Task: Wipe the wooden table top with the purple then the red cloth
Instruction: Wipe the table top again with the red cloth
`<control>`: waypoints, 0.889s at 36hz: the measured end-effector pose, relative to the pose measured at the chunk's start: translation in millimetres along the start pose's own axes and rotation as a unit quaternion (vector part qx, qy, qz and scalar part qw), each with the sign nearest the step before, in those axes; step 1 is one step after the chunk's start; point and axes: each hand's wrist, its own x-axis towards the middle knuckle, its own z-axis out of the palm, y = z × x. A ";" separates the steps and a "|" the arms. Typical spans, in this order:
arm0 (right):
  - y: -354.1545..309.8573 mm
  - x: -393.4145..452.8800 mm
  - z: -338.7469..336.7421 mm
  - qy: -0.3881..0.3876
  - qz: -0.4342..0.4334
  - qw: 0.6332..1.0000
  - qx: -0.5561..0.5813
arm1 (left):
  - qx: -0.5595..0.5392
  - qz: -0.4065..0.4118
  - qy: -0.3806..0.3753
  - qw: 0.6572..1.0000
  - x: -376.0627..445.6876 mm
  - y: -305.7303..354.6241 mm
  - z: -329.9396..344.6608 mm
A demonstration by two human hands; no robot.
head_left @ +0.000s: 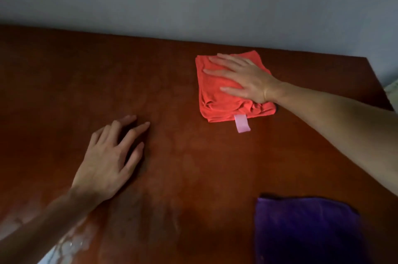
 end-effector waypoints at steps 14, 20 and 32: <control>-1.9 48.6 1.2 0.059 0.233 0.969 0.052 | -0.014 0.009 0.021 1.000 1.3 -2.9 2.5; -68.8 32.3 10.1 0.070 0.291 0.953 0.044 | -0.029 0.036 0.048 0.998 1.1 -7.1 5.0; -289.4 -78.2 36.9 0.080 0.236 0.968 0.027 | -0.050 0.066 0.113 0.990 -13.7 -12.1 0.2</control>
